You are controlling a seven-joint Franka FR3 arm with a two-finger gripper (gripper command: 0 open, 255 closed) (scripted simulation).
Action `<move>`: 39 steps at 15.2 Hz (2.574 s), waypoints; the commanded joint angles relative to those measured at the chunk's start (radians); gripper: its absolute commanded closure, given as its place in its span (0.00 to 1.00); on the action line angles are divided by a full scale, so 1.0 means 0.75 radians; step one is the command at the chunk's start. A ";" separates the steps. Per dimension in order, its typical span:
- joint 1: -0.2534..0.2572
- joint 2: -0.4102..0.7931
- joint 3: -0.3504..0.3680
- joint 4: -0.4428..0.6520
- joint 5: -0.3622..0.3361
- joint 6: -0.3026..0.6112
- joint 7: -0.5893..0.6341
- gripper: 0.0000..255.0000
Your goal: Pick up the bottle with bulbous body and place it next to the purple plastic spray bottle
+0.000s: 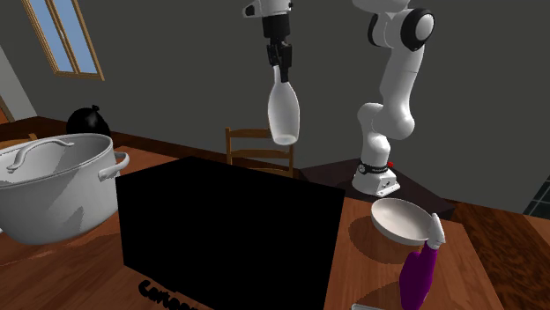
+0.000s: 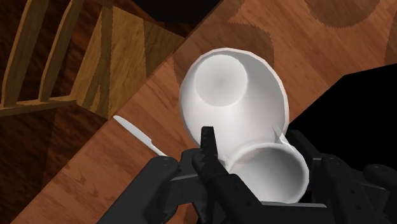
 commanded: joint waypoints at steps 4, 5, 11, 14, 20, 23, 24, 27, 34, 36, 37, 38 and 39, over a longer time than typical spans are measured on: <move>0.000 0.048 0.001 0.148 -0.001 -0.100 0.001 1.00; 0.000 0.060 0.001 0.181 -0.002 -0.121 0.001 1.00; 0.001 0.141 0.003 0.400 -0.005 -0.259 0.002 1.00; 0.029 0.085 0.033 0.342 0.008 -0.257 0.064 1.00; 0.104 -0.060 0.133 0.183 0.062 -0.240 0.256 1.00; 0.139 -0.112 0.189 0.132 0.095 -0.237 0.355 1.00; 0.150 -0.127 0.208 0.119 0.107 -0.236 0.389 1.00; 0.183 -0.161 0.269 0.089 0.143 -0.234 0.492 1.00; 0.258 -0.190 0.425 0.078 0.225 -0.225 0.744 1.00; 0.279 -0.184 0.474 0.089 0.245 -0.221 0.820 1.00; 0.289 -0.178 0.499 0.097 0.254 -0.219 0.858 1.00; 0.300 -0.171 0.525 0.107 0.262 -0.216 0.898 1.00; 0.311 -0.162 0.551 0.118 0.269 -0.213 0.938 1.00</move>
